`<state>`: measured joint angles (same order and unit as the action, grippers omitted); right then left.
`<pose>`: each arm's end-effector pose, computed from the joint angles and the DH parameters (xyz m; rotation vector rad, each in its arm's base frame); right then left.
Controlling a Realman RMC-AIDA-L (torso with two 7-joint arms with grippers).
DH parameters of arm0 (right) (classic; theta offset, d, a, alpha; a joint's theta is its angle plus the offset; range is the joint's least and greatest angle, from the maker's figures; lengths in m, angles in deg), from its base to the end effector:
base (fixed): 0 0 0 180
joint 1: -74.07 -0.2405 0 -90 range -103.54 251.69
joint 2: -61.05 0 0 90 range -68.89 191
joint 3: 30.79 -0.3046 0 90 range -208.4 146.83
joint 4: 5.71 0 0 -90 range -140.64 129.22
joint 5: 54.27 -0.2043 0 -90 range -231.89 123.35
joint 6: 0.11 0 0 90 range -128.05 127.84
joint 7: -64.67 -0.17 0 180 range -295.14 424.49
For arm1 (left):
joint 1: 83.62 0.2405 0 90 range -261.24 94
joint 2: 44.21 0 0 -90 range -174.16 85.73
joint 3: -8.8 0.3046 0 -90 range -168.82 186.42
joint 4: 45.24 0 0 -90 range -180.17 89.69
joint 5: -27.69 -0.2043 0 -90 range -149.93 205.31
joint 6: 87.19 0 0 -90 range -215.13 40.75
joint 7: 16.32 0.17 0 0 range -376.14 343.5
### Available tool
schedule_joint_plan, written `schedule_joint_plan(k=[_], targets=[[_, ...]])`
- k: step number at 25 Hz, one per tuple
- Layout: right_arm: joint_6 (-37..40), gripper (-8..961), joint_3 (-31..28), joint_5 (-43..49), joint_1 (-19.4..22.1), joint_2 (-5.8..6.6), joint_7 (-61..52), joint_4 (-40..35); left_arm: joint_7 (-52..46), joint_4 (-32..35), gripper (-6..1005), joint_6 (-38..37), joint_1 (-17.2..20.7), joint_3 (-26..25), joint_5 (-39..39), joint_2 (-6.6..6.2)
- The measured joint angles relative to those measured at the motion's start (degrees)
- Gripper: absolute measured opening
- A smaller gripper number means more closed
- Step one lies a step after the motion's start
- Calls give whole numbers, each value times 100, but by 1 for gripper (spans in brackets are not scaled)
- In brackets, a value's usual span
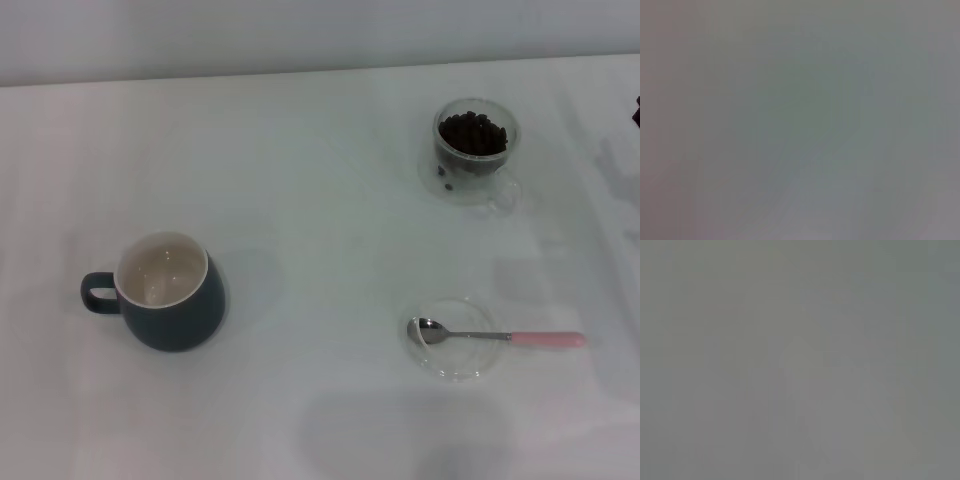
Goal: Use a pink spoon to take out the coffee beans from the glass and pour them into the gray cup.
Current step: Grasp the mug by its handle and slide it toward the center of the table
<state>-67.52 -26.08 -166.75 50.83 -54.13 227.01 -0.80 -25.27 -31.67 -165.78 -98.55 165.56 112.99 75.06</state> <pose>0.4324 0.3462 0.0168 -1.3663 0.7478 0.6459 -0.4036 0.2938 -0.0182 -1.2888 -0.6911 -0.7588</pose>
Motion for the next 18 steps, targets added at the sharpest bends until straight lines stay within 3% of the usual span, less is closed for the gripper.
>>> schedule_joint_plan(k=[5,9,10,11,15,18], targets=[[-43,874,-54,-2,-105,3,0,-83,-336,-164,799,-558,682,3,-629,-18],[-54,875,-100,-2,-162,7,-12,-166,-925,-673,799,-1016,1056,2,-1542,-25],[-51,875,-109,-3,-180,8,-21,-198,-925,-673,799,-1016,1056,2,-1542,-25],[-48,875,-109,-2,-201,7,-34,-222,-1092,-923,799,-1115,1151,3,-2139,-38],[-42,875,-111,-2,-289,2,-148,-262,-1113,-1341,798,-1184,1117,3,-3315,-48],[-43,875,-111,-2,-320,6,-192,-278,-1115,-1440,798,-1110,984,4,-3730,-52]])
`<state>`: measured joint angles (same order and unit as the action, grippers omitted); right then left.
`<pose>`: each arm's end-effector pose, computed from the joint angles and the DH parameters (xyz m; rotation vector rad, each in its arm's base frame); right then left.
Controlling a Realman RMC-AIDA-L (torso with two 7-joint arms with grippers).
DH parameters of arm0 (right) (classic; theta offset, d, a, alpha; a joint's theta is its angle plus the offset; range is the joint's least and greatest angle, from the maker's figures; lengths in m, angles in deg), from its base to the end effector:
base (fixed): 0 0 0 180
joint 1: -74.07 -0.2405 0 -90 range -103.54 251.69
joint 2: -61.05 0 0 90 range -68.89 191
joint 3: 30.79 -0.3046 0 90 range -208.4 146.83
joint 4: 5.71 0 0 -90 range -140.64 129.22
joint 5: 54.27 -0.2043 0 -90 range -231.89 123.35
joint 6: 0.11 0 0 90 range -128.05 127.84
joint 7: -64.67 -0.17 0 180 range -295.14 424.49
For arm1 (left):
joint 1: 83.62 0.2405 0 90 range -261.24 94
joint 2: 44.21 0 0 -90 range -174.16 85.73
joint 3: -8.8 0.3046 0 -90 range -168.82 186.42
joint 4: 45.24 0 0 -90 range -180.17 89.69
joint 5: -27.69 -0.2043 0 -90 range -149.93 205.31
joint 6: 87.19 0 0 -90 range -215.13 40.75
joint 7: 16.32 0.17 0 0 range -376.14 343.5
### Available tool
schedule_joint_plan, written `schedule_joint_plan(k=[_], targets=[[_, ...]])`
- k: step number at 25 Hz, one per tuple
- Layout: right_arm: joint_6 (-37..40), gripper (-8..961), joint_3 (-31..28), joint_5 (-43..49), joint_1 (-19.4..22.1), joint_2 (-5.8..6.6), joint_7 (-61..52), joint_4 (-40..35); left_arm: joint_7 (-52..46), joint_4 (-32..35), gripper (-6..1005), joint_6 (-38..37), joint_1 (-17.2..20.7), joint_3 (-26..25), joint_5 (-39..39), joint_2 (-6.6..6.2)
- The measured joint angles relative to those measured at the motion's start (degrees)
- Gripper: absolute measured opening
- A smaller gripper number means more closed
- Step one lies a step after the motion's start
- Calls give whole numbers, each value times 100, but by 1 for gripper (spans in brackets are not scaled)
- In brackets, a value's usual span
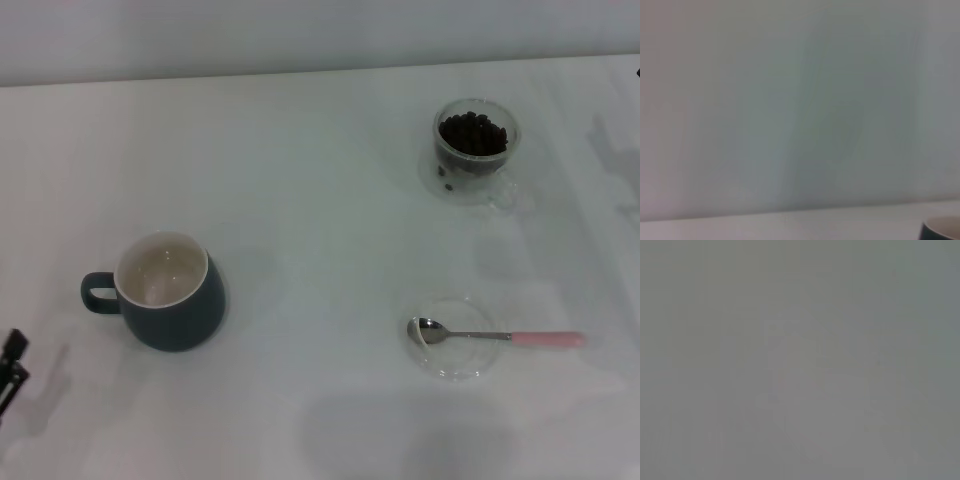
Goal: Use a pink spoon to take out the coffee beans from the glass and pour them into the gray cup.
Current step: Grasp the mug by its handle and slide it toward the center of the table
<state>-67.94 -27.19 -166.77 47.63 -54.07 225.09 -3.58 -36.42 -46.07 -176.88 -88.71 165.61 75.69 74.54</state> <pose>0.4158 0.3724 0.0335 -1.3526 0.6881 0.7023 -0.4075 0.1967 -0.0511 -1.8418 -0.5939 -0.7499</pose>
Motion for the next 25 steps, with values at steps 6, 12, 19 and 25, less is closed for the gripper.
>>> schedule_joint_plan(k=[6,12,19,25], targets=[[-4,874,0,1,-7,-1,-6,-2,-15,-108,799,411,-350,-1,-458,13],[-11,874,0,6,29,-1,-9,40,-26,-96,800,919,-622,-3,-531,24],[-64,874,0,9,63,-7,-21,64,-29,-112,797,1035,-835,-5,-530,7],[-162,874,0,25,95,-10,-113,69,-30,-195,792,1104,-988,-2,-544,8]])
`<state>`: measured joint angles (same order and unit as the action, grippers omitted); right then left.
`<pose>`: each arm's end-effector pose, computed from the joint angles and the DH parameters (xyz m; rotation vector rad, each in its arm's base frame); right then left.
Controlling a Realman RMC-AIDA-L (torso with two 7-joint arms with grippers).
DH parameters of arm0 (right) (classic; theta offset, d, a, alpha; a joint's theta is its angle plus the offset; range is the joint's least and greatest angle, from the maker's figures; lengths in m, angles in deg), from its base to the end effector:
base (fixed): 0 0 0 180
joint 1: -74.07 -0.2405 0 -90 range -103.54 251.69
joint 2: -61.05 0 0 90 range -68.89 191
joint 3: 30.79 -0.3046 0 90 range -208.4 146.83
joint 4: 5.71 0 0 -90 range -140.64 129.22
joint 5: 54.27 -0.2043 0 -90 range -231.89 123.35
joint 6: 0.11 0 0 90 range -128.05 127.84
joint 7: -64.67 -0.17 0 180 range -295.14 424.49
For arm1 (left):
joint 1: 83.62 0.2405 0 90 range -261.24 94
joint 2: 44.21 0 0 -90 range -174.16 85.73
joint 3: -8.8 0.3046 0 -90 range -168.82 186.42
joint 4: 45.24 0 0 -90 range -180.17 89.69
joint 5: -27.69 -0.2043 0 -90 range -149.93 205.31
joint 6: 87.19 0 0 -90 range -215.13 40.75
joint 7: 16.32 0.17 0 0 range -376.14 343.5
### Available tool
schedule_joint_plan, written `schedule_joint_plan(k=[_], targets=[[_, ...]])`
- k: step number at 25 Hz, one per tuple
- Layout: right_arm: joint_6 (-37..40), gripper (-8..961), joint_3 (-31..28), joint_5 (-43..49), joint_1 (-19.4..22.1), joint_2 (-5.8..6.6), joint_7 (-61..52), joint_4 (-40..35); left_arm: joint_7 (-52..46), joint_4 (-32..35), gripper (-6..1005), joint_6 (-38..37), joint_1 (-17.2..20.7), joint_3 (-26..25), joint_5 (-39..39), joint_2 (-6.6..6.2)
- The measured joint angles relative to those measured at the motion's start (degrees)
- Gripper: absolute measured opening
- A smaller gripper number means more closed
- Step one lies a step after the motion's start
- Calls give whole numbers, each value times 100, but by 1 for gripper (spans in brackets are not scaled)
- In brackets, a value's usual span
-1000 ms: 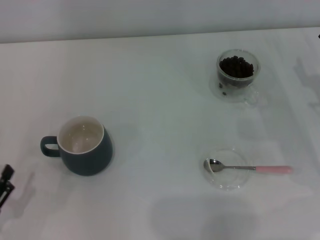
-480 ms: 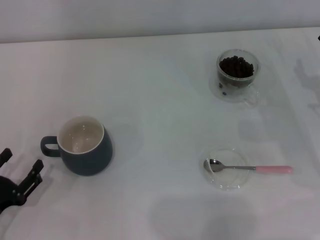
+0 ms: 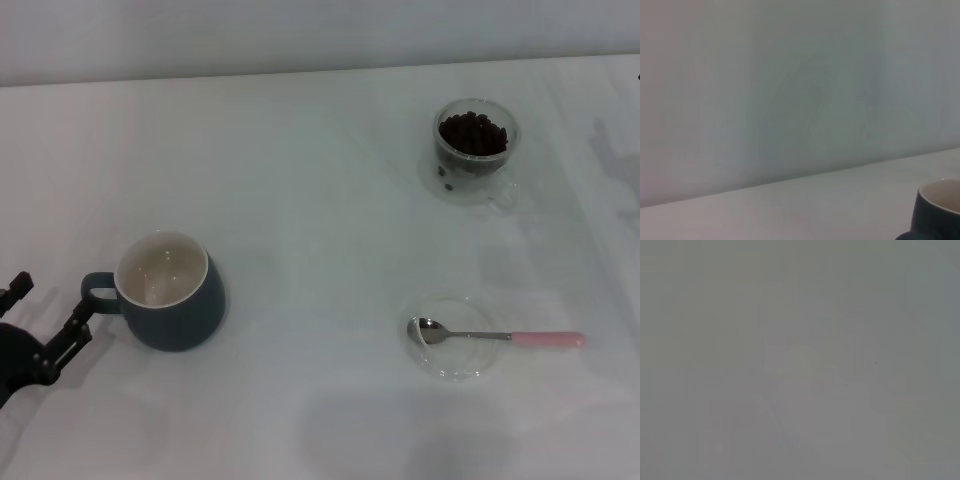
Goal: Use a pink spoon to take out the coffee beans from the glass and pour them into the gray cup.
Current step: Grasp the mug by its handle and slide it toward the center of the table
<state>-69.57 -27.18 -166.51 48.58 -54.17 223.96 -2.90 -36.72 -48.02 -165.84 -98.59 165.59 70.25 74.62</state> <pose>0.4164 0.3648 0.0314 -1.3444 0.7004 0.7318 -0.3989 0.2592 -0.0743 -2.0320 -0.5473 -0.6272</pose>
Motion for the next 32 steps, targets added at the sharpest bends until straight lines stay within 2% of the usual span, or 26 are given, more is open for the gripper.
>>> schedule_joint_plan(k=[12,20,25,28,32], targets=[[-8,875,0,4,-7,4,-3,-8,8,14,785,517,-301,0,-19,19],[-8,875,0,10,-17,10,-3,-24,164,56,782,536,-317,-1,-105,43],[-6,874,4,17,-17,9,-3,-24,406,205,604,549,-285,-46,-62,45],[-5,873,11,19,-17,10,-3,-13,527,259,395,575,-296,-53,-51,44],[-5,871,15,19,-12,9,-3,-2,583,341,300,689,-325,-50,-49,44]])
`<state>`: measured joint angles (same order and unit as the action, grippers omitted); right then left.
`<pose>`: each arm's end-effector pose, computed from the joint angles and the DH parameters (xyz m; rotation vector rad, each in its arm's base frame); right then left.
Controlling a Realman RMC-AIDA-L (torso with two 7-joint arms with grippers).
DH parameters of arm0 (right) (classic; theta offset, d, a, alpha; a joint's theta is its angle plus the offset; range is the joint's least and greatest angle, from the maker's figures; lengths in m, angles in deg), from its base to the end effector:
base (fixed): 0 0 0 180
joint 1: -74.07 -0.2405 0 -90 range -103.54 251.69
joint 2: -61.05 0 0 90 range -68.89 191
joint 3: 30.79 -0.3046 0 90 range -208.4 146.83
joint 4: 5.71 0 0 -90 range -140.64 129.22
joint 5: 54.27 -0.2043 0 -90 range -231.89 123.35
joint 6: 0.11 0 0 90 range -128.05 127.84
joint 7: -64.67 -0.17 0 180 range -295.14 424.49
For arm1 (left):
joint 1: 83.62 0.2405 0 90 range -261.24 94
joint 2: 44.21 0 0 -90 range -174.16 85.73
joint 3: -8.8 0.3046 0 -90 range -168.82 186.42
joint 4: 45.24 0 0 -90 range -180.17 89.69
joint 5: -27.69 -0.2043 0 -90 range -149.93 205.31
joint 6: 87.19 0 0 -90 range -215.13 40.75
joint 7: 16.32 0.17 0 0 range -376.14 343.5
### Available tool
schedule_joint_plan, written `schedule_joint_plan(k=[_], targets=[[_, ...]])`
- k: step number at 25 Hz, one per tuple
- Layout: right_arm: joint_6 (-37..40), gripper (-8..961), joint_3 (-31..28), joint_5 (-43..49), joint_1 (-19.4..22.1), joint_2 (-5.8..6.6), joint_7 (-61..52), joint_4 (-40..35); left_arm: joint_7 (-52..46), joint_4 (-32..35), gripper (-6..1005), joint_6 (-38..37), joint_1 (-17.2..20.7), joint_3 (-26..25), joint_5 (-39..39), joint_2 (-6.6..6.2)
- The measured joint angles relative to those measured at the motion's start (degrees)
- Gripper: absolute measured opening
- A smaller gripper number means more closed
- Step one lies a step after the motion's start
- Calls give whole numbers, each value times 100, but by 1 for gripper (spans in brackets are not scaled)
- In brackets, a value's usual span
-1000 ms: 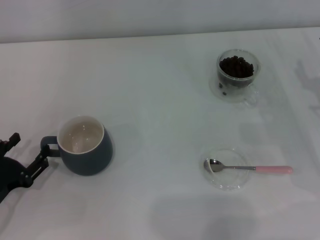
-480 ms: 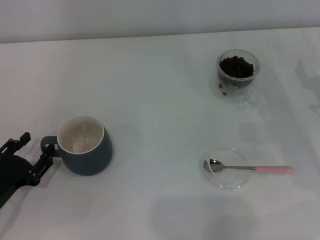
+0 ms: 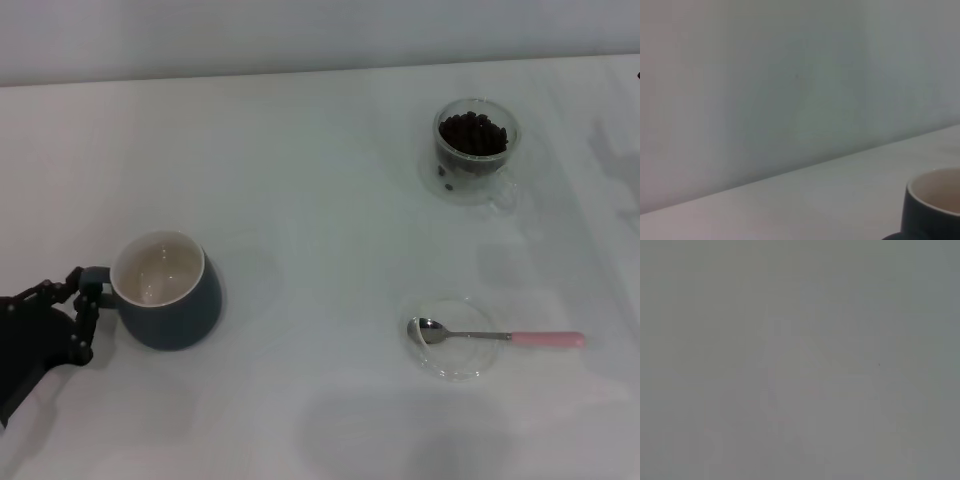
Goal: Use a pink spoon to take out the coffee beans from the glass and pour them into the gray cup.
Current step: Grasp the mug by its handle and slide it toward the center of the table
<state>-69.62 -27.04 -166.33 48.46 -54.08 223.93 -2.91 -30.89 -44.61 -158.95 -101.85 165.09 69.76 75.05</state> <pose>0.4154 0.3658 0.0316 -1.3506 0.6958 0.7329 -0.3863 0.2835 -0.0936 -2.0796 -0.4760 -0.5503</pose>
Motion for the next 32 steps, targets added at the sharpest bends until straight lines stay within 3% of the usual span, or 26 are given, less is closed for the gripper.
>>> schedule_joint_plan(k=[7,16,32], targets=[[0,868,28,0,4,0,0,2,252,106,135,51,-12,-3,4,0],[-1,863,41,8,-3,0,0,2,546,293,108,117,-233,-3,157,5],[-43,856,46,8,-67,-9,-30,81,1156,826,104,1122,-984,-2,290,35]])
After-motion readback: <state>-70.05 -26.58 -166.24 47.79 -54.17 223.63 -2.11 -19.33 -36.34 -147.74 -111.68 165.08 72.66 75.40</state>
